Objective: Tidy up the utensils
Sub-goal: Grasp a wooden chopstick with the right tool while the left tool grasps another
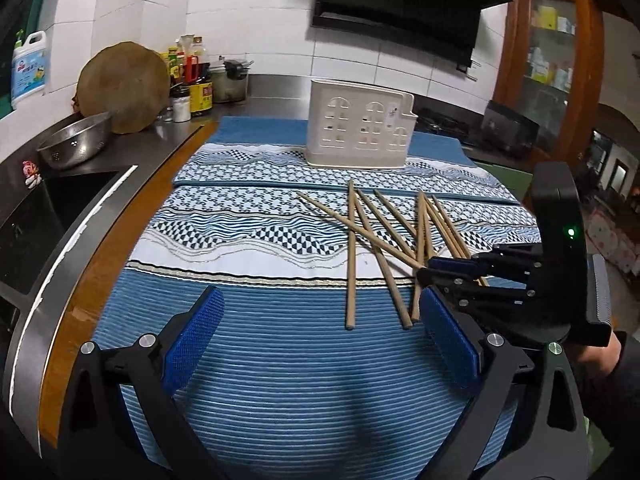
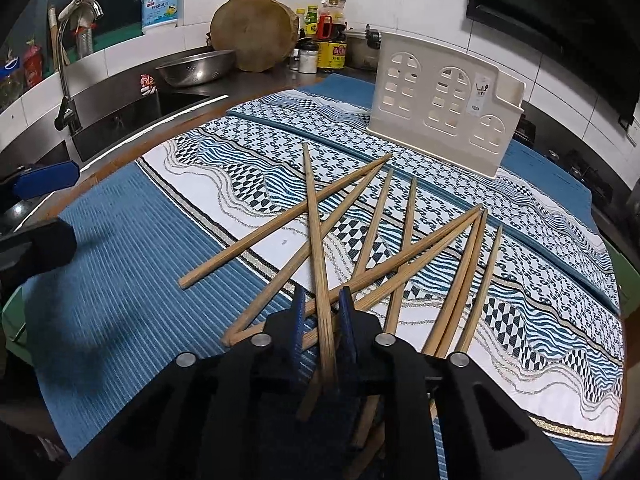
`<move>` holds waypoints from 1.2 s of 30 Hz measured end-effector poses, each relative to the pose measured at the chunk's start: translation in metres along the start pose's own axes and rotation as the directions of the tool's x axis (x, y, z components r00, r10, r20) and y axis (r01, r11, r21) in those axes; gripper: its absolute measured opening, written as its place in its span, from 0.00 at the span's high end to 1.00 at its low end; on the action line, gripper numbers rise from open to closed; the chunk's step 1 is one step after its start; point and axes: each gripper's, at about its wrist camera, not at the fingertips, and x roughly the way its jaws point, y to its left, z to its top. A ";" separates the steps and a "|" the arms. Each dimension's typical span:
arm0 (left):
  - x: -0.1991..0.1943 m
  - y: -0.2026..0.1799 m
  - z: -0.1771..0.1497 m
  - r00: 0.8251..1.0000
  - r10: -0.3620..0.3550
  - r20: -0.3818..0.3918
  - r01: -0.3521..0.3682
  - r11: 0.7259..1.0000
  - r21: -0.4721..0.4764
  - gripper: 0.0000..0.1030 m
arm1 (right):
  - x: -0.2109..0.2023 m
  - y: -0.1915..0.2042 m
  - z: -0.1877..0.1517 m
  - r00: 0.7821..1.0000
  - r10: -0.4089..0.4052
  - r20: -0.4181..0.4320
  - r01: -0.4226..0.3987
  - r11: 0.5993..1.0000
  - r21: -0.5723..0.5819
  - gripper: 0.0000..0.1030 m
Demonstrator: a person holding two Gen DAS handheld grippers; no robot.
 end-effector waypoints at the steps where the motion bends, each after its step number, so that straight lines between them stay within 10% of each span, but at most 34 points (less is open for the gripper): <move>1: 0.001 0.000 0.000 1.000 -0.010 -0.005 0.010 1.000 0.000 0.14 | 0.000 -0.001 0.000 1.000 -0.002 0.001 0.002 1.000 0.003 0.93; 16: 0.036 -0.031 0.003 0.987 -0.129 -0.095 0.138 0.987 0.088 0.29 | -0.054 -0.025 -0.009 0.993 -0.013 0.116 -0.005 0.988 0.156 0.93; 27: 0.074 -0.065 -0.004 0.956 -0.204 -0.211 0.240 0.958 0.159 0.82 | -0.094 -0.043 -0.032 0.981 -0.047 0.190 -0.007 0.961 0.276 0.93; 36: 0.088 -0.071 -0.004 0.946 -0.213 -0.244 0.261 0.949 0.180 0.88 | -0.116 -0.047 -0.032 0.963 -0.040 0.267 -0.048 0.948 0.316 0.93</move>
